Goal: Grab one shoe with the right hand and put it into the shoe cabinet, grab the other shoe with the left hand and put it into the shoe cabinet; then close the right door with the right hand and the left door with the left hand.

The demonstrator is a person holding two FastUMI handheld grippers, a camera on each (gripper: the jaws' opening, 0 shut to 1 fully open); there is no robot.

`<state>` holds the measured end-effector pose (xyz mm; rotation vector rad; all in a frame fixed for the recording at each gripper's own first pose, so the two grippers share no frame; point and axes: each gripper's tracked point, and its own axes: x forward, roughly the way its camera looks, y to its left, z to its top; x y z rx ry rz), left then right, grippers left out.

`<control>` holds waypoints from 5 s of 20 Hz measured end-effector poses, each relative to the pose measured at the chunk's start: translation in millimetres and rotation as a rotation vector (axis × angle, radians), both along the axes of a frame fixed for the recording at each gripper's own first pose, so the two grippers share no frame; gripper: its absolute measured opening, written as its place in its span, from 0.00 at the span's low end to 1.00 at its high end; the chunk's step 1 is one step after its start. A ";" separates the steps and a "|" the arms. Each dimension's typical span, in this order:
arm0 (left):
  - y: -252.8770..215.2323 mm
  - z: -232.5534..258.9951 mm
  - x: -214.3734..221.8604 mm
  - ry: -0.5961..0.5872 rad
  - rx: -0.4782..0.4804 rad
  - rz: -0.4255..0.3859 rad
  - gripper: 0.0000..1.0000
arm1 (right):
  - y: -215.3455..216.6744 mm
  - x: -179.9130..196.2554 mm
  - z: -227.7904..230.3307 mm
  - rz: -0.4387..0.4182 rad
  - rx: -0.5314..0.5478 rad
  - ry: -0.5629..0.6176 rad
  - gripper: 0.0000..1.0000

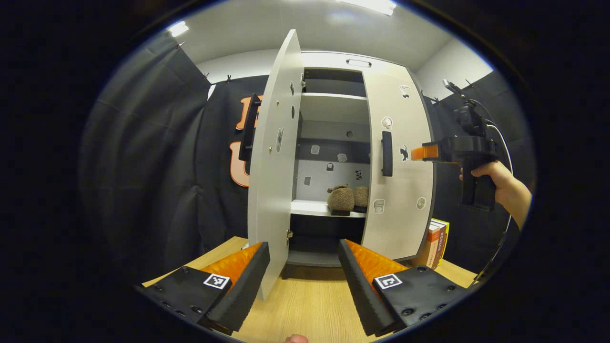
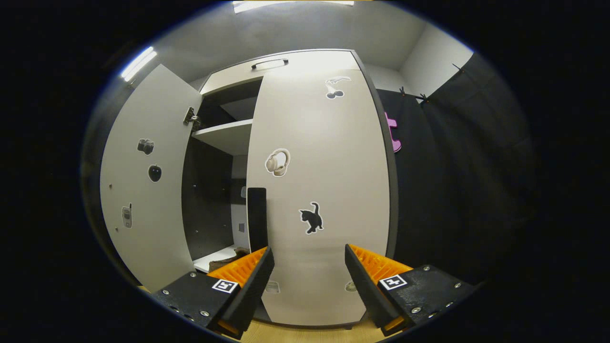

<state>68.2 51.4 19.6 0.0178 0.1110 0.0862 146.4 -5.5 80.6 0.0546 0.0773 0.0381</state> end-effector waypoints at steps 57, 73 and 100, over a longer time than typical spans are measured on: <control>18.0 126.9 160.8 -0.104 -0.020 -0.090 0.91 | -67.3 -194.6 -103.3 -0.118 0.029 0.067 0.92; -51.9 91.7 223.2 -0.059 -0.018 -0.204 0.95 | -97.9 -201.2 -102.7 -0.209 0.031 0.063 0.92; -32.7 104.7 191.8 -0.114 -0.021 -0.141 0.96 | -93.6 -192.3 -94.7 -0.168 0.042 0.050 0.92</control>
